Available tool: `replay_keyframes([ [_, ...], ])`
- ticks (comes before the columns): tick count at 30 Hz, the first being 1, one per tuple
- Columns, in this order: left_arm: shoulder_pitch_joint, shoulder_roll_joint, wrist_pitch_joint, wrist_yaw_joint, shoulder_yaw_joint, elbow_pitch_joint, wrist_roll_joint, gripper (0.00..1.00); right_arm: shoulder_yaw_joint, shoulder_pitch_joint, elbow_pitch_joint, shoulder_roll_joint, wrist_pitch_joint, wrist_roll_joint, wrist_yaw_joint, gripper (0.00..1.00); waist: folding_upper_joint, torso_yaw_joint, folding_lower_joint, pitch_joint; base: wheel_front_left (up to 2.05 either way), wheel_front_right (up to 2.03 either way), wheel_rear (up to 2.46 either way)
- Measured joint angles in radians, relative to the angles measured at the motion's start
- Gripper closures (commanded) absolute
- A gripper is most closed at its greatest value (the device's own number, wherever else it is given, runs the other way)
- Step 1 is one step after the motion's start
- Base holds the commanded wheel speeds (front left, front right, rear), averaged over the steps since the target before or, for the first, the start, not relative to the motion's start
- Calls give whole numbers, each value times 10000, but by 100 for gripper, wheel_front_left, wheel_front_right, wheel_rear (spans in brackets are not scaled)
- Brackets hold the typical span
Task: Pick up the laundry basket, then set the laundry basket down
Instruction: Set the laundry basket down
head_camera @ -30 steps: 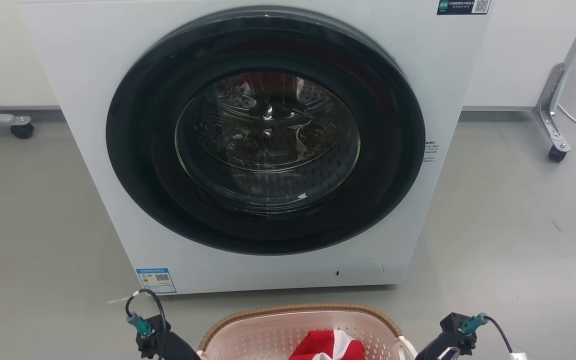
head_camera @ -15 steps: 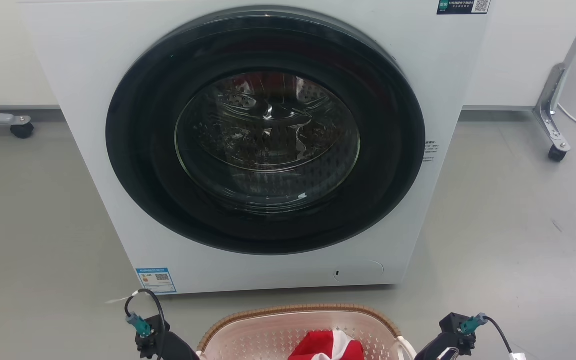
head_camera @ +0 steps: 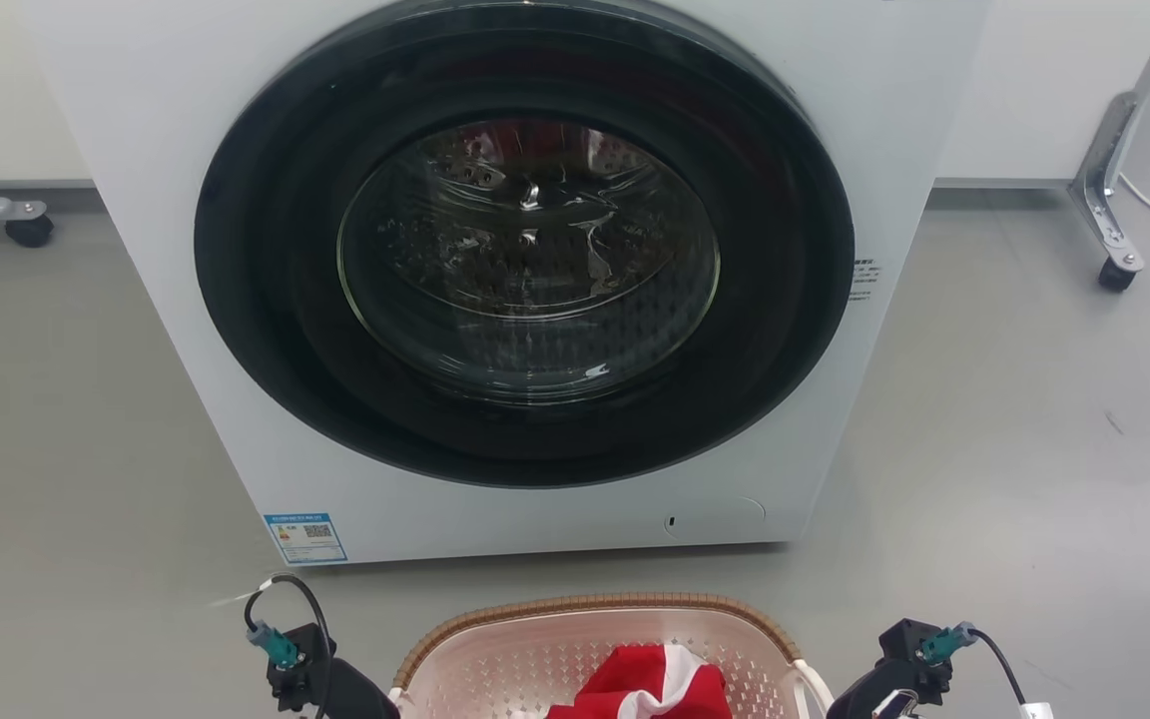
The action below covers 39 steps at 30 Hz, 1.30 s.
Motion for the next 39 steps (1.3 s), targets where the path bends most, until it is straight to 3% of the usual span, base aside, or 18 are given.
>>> replay_keyframes([
  [15,-262,-15,-1018,88,-75,-249,59,100,146,-408,-86,-2,-901,-132,0,100,0,-65,0,1165,0,0,0],
  [39,-2099,104,-2395,161,-73,-880,198,100,435,-2708,-393,-301,-2115,-782,0,100,2,-89,1,4504,0,0,0],
])
